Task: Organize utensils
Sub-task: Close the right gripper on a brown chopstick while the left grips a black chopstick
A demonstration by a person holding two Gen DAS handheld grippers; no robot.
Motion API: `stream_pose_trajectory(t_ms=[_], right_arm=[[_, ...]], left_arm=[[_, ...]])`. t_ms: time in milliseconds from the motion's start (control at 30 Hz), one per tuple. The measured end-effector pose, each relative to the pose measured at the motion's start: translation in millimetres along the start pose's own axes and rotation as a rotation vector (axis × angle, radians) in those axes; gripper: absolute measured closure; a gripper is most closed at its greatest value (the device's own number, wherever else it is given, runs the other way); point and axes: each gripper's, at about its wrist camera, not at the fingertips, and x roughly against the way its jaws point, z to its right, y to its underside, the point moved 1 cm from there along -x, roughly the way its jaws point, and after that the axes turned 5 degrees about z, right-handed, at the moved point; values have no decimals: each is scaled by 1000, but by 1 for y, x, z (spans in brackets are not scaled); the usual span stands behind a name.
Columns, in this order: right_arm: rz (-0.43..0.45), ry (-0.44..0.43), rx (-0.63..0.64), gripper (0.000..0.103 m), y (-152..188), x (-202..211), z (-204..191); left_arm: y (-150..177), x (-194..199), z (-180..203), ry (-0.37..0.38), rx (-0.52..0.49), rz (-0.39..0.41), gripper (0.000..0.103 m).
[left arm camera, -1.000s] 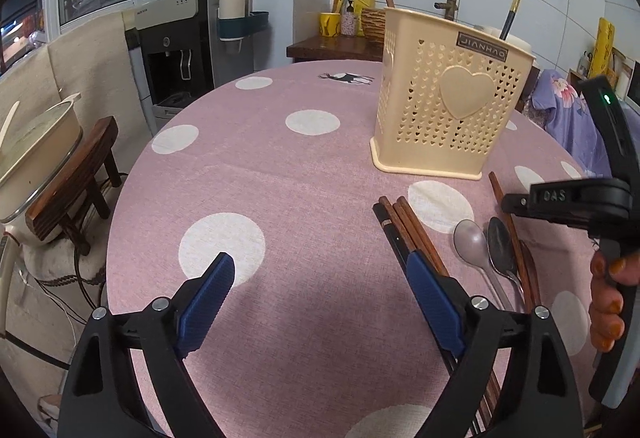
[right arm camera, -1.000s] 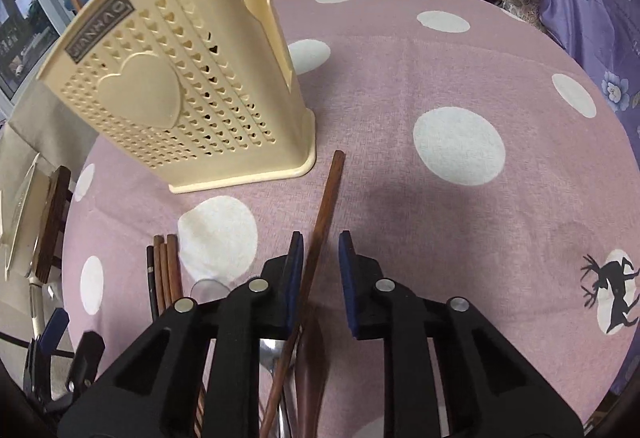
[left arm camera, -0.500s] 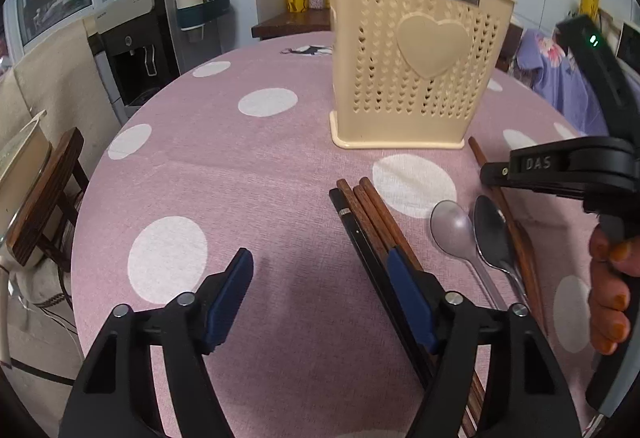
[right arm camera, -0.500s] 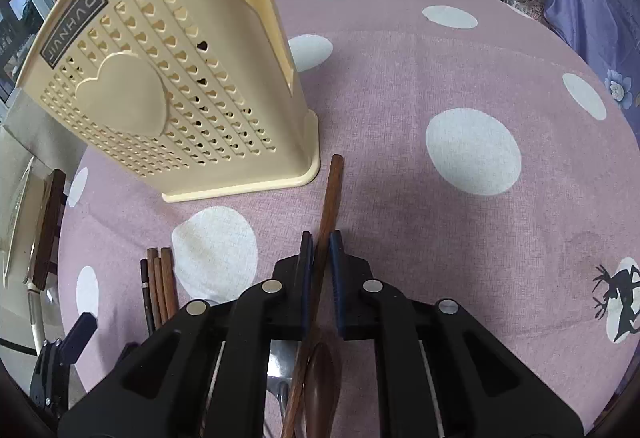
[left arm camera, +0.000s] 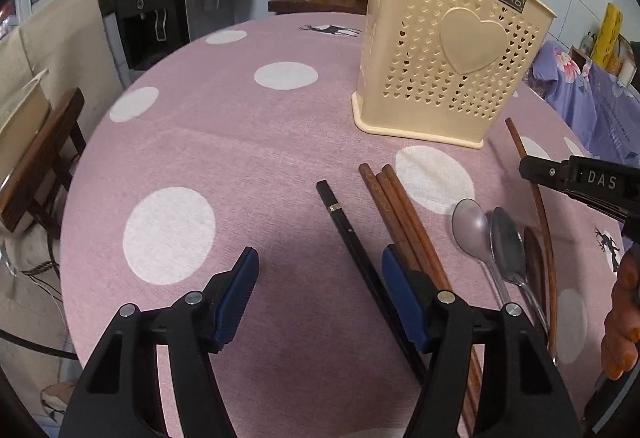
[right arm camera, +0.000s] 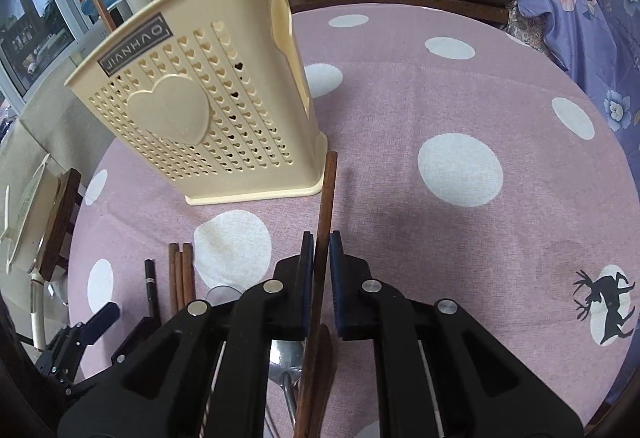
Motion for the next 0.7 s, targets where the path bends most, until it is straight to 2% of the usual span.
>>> stream_pose_trajectory(t_ms=[133,300,400,500,700], right_arm=[[0,-29,-7,95,0,2,-2],[17,-64,-23,95,-1,10,-1],[31,-70,-14,95,-2,14,-3],[54,-68,3,95,-1,20,-6],[85,-66,24,95,-1,32,-8]], left_arm=[[-4,-7,10,-18,-28,1,41],[-12,-12,11,-37,-33,-6,64],[-14,-15,15,-45,-49,-7,69],[-15,-17,24,-50,-81,-6,78],[-18,-19,29,-45,-104,-17,81]])
